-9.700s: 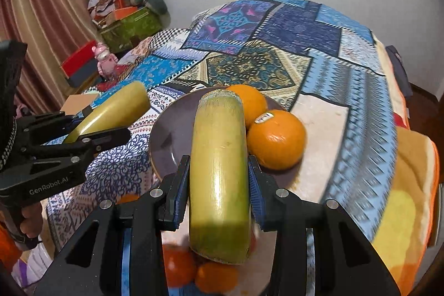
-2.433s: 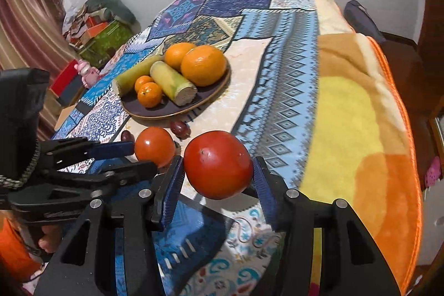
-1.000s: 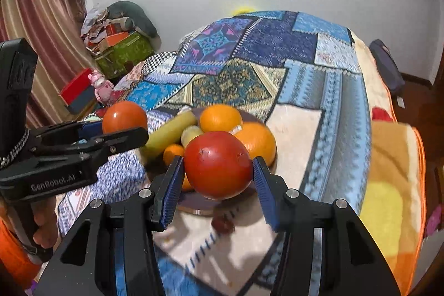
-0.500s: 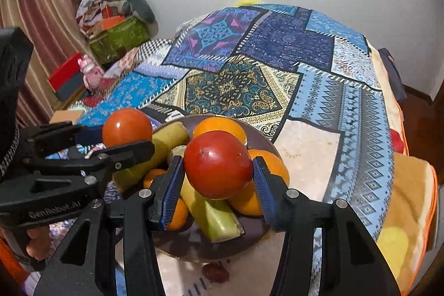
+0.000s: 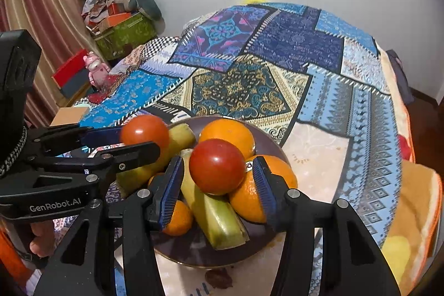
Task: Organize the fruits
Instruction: 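Withdraw both tools from the plate toward the small tomato on the quilt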
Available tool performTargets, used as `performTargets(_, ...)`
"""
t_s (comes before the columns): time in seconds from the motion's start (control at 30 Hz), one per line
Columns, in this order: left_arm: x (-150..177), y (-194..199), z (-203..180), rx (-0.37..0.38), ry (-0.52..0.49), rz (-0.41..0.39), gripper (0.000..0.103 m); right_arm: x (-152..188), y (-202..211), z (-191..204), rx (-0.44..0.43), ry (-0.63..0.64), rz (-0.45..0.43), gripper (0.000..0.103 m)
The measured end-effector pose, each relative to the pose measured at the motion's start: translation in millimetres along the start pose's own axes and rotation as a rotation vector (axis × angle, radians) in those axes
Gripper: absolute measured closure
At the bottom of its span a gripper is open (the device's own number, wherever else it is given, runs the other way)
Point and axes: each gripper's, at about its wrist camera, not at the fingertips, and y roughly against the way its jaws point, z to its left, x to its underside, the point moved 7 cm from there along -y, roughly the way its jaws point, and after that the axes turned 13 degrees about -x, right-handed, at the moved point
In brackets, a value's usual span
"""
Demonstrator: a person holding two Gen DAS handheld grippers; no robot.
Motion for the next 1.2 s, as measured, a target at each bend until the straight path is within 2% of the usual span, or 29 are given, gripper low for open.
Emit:
performTargets(0.23,4.8,24.2,-6.2,-0.017,-0.047,-0.044,0.052,4.4,20.1,8.1,0.022,0.026,-0.015,0.054)
performTargets(0.47,17.6,52.2,-4.4,-0.031,-0.078,-0.078,0.046,18.3,44.3,9.0,0.035,0.007,-0.039,0.054)
performTargets(0.83,34.4,60.1,10.4,-0.065,-0.067,-0.061,0.044,36.9,53.0,-7.6,0.062,-0.046,-0.029,0.052)
performTargets(1.0,28.5,54.1,21.4,-0.077,-0.047,-0.060,0.044,26.1,54.4,-10.5,0.066,-0.048,-0.047,0.052)
performTargets(1.2,-3.1,34.9,35.5,-0.114,-0.041,-0.066,0.044,22.7,52.4,-14.5,0.060,-0.066,-0.082,0.047)
